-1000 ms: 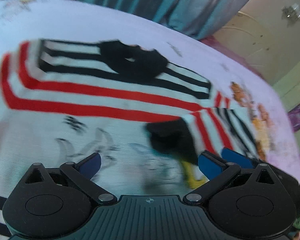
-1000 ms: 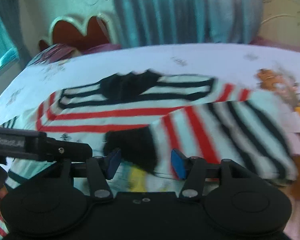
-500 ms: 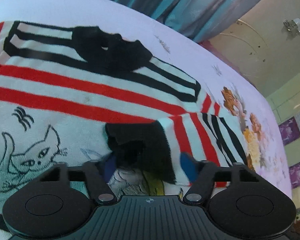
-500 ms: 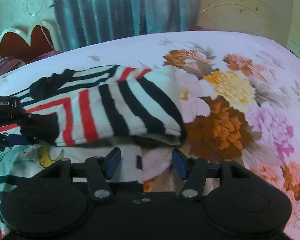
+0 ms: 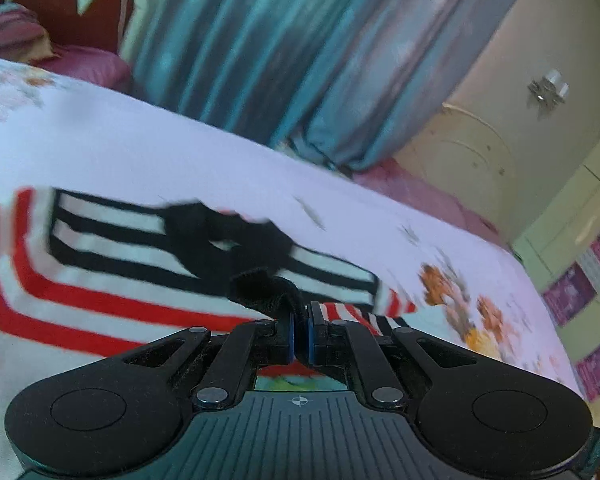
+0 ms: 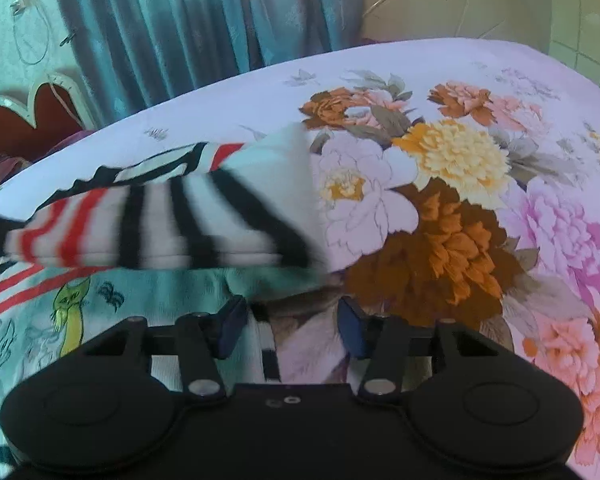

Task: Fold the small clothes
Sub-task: 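Carry the sleeve across the sweater body with the right gripper and lay it down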

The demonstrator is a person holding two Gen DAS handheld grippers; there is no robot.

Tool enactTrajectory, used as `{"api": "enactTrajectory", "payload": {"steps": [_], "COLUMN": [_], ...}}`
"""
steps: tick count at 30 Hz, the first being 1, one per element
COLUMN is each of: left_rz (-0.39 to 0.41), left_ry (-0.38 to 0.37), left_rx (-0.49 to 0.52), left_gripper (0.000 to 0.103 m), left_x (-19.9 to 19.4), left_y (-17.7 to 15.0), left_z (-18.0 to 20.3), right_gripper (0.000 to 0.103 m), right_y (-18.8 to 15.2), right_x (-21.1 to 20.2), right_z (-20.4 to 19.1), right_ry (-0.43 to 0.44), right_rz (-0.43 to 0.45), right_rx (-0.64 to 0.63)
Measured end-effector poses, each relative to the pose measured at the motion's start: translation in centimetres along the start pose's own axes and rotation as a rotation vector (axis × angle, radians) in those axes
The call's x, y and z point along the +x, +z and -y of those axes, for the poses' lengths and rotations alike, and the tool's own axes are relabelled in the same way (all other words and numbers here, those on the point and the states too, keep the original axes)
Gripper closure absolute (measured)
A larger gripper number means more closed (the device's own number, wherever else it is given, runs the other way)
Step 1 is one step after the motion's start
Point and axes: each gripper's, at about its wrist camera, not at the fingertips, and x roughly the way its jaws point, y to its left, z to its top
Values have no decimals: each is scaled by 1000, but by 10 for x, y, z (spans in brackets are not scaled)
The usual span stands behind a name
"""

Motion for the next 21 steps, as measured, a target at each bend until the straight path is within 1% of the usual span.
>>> {"api": "enactTrajectory", "payload": {"steps": [2,5,6,8,9,10,11,14,16,18,21], "left_rz": [11,7,3,-5,-15,-25,-36,-64,-72,-71,-71], "left_ry": [38,100,124,165,187,201,213,240,254,260,281], "left_rx": [-8,-41,-48,-48,-45,-51,-59,-50,-41,-37,-3], "left_gripper": [98,98,98,98,98,98,98,98,98,98,97], "left_x": [-4,-6,-5,-2,0,3,6,18,23,25,23], "left_y": [2,0,-2,-8,-15,-19,-24,-36,-44,-47,-45], "left_z": [-15,-41,-51,-64,-71,-77,-81,-89,-92,-94,-89], "right_gripper": [54,54,57,64,77,83,84,88,90,91,91], "right_y": [2,4,5,4,4,3,3,3,1,-3,-3], "right_x": [1,4,5,6,7,8,10,13,13,15,12], "right_z": [-1,-8,-11,-20,-25,-29,-31,-28,-19,-8,-10], "right_ry": [4,33,48,72,79,64,46,43,38,49,41], "right_rz": [1,-7,-9,-17,-19,-18,-15,-23,-20,-22,-30], "right_rx": [8,0,-9,-35,-52,-73,-89,-86,-47,19,13]}}
